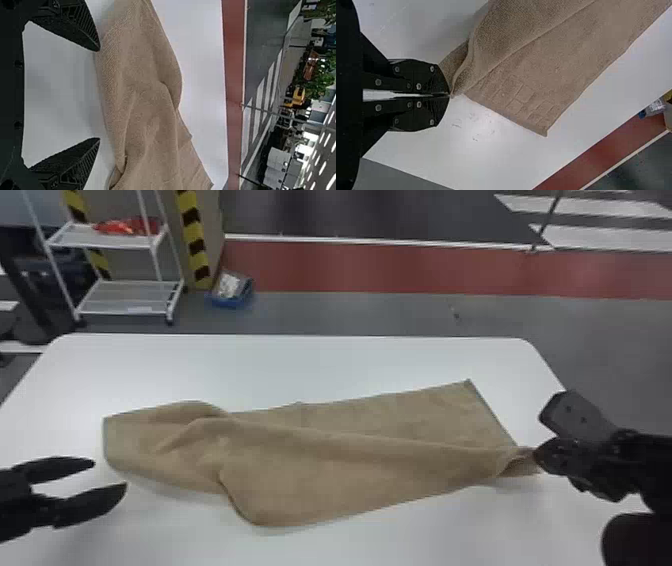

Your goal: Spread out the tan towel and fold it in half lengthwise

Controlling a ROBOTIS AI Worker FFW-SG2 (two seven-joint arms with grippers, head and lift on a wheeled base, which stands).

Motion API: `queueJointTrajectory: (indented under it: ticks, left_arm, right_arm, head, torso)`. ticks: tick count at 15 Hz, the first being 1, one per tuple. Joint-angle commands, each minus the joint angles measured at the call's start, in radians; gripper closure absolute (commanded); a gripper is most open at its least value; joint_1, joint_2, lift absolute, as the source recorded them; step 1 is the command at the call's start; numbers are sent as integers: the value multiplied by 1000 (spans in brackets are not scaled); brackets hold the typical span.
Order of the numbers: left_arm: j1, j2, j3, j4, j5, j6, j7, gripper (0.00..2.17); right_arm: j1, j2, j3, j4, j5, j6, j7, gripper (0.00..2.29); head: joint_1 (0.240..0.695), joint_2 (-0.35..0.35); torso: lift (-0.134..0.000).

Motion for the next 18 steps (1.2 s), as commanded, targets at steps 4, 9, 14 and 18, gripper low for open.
queueJointTrajectory:
  ticks: [4, 9, 14, 18]
  left_arm:
    - [16, -21, 44, -11, 13, 4, 4, 87]
    - [16, -41, 33, -13, 18, 13, -2, 87]
    - [7, -56, -40, 24, 22, -5, 14, 87]
    - [2, -61, -119, 88, -1, -137, 67, 100]
  right_arm:
    - [41, 1, 45, -79, 0, 35, 3, 19]
    - [56, 1, 42, -90, 0, 35, 6, 36]
    - [65, 1, 29, -84, -10, 32, 3, 43]
    - [87, 1, 15, -79, -18, 29, -2, 49]
  head:
    - [695, -62]
    - [695, -44]
    - [695, -80]
    - [695, -122]
  torso:
    - [-125]
    - [-125]
    - [-125]
    - [-125]
